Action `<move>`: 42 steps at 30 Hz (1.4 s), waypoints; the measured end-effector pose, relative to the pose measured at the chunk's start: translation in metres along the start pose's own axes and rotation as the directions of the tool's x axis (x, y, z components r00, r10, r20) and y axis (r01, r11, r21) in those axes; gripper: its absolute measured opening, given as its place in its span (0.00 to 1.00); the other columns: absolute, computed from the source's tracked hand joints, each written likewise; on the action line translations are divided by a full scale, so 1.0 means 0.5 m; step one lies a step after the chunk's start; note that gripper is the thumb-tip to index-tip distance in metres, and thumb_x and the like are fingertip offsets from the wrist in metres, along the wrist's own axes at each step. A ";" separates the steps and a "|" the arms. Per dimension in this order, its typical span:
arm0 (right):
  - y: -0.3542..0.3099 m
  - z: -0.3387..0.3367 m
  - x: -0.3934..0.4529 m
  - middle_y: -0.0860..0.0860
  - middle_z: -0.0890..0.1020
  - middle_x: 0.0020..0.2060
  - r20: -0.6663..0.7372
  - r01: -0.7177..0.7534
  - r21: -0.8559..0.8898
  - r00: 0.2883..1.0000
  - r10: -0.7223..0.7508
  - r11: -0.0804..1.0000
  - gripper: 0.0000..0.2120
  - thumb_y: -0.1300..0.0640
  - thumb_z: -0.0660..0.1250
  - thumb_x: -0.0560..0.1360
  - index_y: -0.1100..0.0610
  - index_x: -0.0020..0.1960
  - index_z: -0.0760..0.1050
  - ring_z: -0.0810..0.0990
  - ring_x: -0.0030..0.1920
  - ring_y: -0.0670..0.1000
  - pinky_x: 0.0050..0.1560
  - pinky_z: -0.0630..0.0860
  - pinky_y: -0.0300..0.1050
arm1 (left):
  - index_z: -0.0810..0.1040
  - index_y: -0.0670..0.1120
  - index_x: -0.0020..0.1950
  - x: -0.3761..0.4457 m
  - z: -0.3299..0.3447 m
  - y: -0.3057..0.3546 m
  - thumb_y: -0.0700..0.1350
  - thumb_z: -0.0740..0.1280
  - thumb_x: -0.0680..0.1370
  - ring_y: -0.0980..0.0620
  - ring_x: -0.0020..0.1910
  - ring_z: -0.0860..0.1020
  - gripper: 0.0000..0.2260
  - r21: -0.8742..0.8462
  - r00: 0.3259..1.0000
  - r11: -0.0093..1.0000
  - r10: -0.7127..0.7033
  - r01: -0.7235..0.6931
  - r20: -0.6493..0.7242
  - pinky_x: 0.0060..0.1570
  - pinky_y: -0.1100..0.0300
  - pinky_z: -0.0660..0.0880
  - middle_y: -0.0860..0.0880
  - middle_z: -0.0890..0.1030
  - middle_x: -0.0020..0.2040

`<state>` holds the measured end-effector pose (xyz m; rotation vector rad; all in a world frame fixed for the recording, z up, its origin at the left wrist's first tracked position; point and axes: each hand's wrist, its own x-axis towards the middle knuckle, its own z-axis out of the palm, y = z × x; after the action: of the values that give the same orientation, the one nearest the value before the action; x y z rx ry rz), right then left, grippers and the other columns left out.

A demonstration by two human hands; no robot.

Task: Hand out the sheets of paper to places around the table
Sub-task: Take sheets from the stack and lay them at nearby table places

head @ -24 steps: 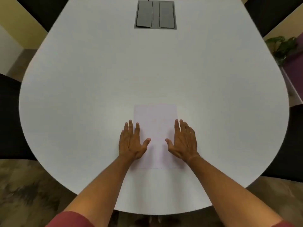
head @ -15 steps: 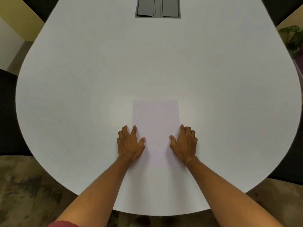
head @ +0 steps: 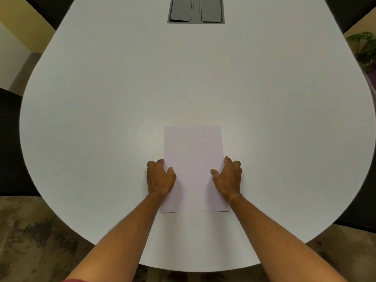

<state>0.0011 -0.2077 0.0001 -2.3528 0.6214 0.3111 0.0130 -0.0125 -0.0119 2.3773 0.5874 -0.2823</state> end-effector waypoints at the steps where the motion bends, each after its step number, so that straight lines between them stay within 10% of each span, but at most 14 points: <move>1: 0.001 0.000 0.000 0.59 0.71 0.61 -0.006 -0.012 0.036 1.000 0.012 0.999 0.25 0.55 0.71 0.76 0.62 0.69 0.68 0.73 0.62 0.59 0.58 0.71 0.44 | 0.73 0.39 0.69 0.001 -0.002 0.001 0.46 0.67 0.79 0.40 0.62 0.75 0.21 -0.002 1.000 1.000 0.004 -0.004 -0.010 0.62 0.51 0.71 0.39 0.74 0.64; 14: 0.003 -0.011 0.010 0.60 0.83 0.56 -0.137 -0.122 0.271 0.977 0.163 0.955 0.15 0.62 0.69 0.77 0.63 0.63 0.76 0.82 0.55 0.58 0.55 0.75 0.43 | 0.76 0.44 0.45 0.018 -0.012 0.009 0.43 0.71 0.77 0.51 0.38 0.76 0.05 -0.227 0.989 0.969 -0.116 0.093 -0.092 0.47 0.57 0.77 0.49 0.79 0.40; 42: -0.002 -0.001 0.001 0.53 0.85 0.43 -0.185 -0.185 0.264 0.953 0.238 0.947 0.05 0.55 0.70 0.76 0.57 0.47 0.80 0.79 0.40 0.51 0.43 0.74 0.42 | 0.76 0.45 0.42 0.031 -0.021 0.008 0.42 0.69 0.77 0.50 0.38 0.76 0.05 -0.194 0.985 0.974 -0.140 0.120 -0.096 0.40 0.60 0.70 0.49 0.78 0.39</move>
<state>0.0021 -0.2079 0.0008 -2.0991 0.9657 0.0677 0.0290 -0.0032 -0.0069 2.1856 0.7883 -0.1467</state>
